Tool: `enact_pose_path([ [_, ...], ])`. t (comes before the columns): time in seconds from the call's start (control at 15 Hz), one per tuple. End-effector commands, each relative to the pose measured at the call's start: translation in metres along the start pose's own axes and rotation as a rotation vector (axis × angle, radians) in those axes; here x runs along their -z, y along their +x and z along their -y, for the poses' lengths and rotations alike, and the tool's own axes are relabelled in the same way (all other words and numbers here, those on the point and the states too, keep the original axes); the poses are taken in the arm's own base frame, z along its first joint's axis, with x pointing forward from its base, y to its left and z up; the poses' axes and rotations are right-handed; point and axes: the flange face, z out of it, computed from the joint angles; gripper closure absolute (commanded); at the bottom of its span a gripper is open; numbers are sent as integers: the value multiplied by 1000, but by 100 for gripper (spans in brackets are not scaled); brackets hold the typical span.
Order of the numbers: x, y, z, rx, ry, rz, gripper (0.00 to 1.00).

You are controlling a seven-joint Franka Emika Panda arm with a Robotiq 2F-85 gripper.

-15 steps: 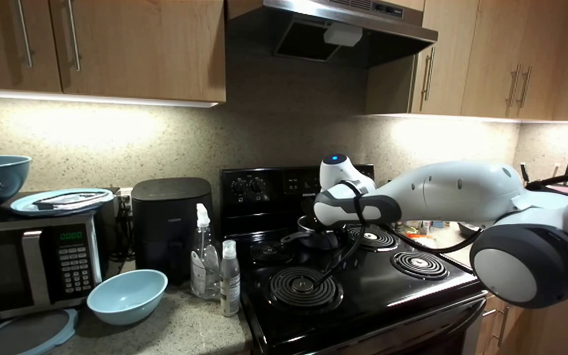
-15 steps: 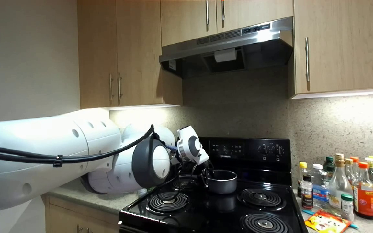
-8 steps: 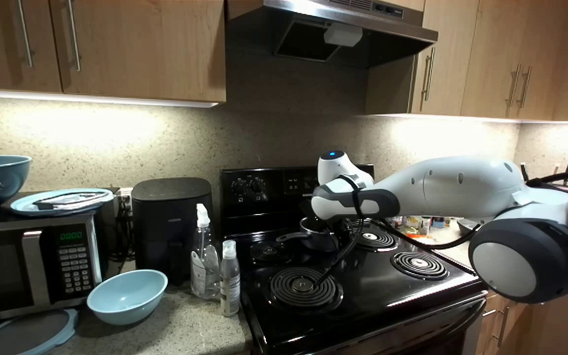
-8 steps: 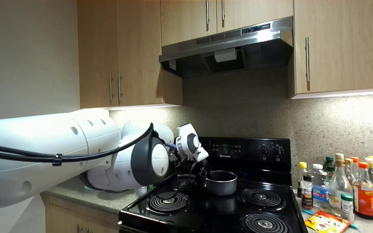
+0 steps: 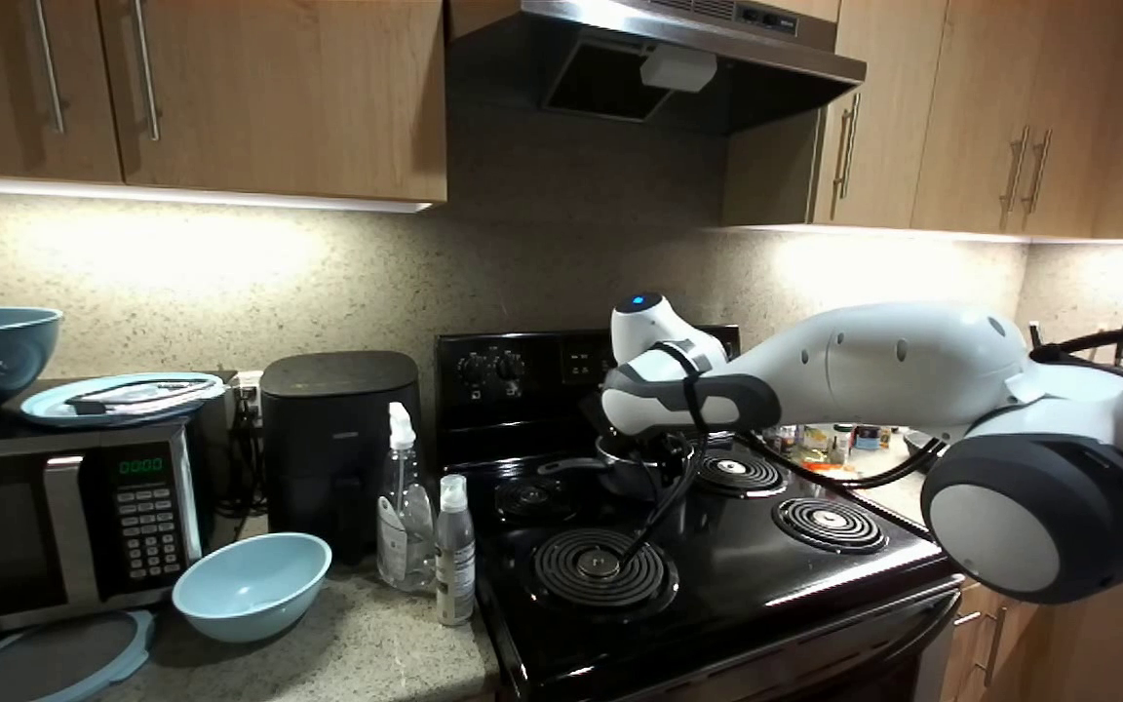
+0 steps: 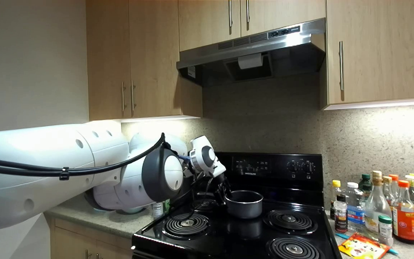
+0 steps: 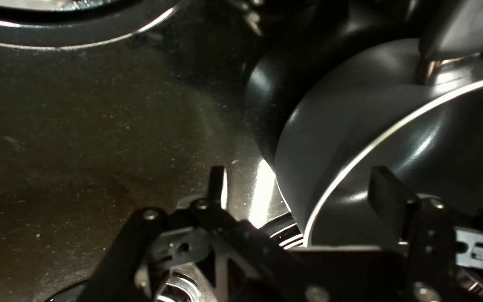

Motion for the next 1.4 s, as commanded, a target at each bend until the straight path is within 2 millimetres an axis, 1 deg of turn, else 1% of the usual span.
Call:
enact_pose_path([
  [0.0, -2, 5, 0, -24, -12, 28, 0],
  [0.33, -16, 13, -5, -12, -38, 80, 0],
  [0.6, -27, 14, -9, 15, -50, 114, 0],
  [0.67, -28, 15, -10, 20, -45, 113, 25],
  [0.73, -30, 15, -10, 16, -42, 105, 26],
  [1.33, -40, 11, -13, -2, -20, 82, 85],
])
